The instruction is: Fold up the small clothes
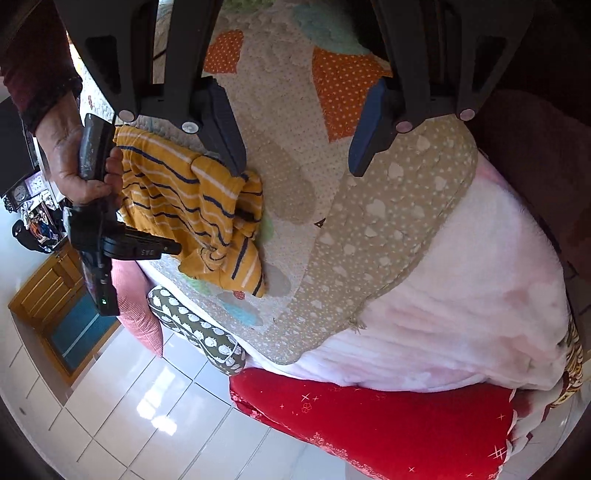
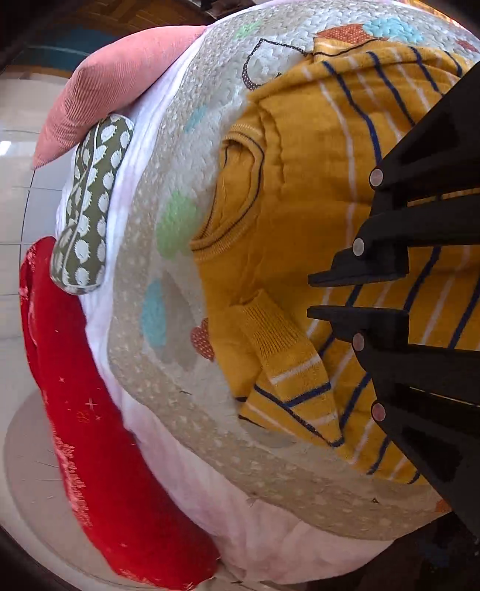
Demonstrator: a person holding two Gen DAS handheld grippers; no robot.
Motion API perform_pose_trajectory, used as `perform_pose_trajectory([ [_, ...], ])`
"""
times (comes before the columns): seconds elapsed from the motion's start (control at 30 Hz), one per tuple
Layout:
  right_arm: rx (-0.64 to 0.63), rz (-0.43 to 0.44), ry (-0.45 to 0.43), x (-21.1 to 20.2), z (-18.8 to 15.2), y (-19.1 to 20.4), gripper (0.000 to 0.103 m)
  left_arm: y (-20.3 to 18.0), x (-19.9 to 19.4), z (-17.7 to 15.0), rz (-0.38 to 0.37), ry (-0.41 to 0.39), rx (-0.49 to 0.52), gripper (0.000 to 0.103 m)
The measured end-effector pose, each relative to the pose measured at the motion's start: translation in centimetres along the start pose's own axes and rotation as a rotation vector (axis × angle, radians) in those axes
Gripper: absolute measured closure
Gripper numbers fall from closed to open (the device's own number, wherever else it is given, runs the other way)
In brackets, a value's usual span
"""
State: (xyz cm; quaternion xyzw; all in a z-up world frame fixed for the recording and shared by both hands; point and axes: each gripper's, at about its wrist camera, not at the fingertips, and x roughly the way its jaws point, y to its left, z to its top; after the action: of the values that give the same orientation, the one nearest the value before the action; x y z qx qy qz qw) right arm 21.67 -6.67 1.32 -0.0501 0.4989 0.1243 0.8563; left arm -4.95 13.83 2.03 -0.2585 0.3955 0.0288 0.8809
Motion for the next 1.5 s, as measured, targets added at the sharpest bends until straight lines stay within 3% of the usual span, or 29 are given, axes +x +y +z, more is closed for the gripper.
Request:
perform_pose_trajectory([
  [0.17,-0.063,0.091,0.005,1.7,1.5,5.3,0.092,1.4,-0.1,-0.2,0.019,-0.001,-0.024,0.046],
  [0.33,-0.112,0.153,0.069,4.4,3.4,10.3,0.092,1.3,0.0,-0.7,-0.003,0.018,-0.031,0.046],
  [0.4,-0.085,0.203,0.021,3.5,3.5,10.7,0.092,1.4,-0.4,-0.9,0.002,0.012,-0.023,0.046],
  [0.47,-0.063,0.236,-0.046,1.2,3.5,10.0,0.092,1.4,-0.7,-1.0,0.015,0.009,-0.01,0.046],
  [0.57,-0.081,0.107,-0.097,-1.1,2.5,7.7,0.092,1.5,-0.7,-1.0,0.028,0.001,0.002,0.046],
  [0.67,-0.076,-0.028,-0.038,-0.4,0.6,3.9,0.092,1.5,-0.2,-1.1,-0.002,0.016,-0.007,0.045],
  [0.77,-0.038,-0.08,0.013,1.1,-0.4,1.0,0.092,1.2,0.1,-1.4,-0.022,0.034,0.0,0.045],
  [0.87,0.015,-0.038,0.078,3.6,0.2,0.5,0.092,1.4,0.0,-1.5,-0.022,0.036,0.0,0.045],
  [0.93,0.047,-0.001,0.045,4.1,1.1,1.6,0.092,1.7,-0.5,-1.4,-0.011,0.022,-0.007,0.045],
  [1.03,0.041,0.064,0.008,4.6,2.9,5.0,0.092,2.2,-0.8,-1.3,0.01,0.013,-0.02,0.045],
  [1.23,-0.032,0.125,0.065,7.0,2.5,10.6,0.092,1.6,-1.1,-1.7,0.022,0.023,-0.009,0.045],
  [1.37,-0.011,0.143,-0.043,2.9,0.8,9.0,0.092,0.5,-2.2,-2.0,0.023,0.008,0.02,0.045],
  [1.5,0.063,0.152,-0.119,-2.0,-2.5,2.4,0.091,-1.0,-2.7,-2.2,0.016,0.005,0.053,0.045],
])
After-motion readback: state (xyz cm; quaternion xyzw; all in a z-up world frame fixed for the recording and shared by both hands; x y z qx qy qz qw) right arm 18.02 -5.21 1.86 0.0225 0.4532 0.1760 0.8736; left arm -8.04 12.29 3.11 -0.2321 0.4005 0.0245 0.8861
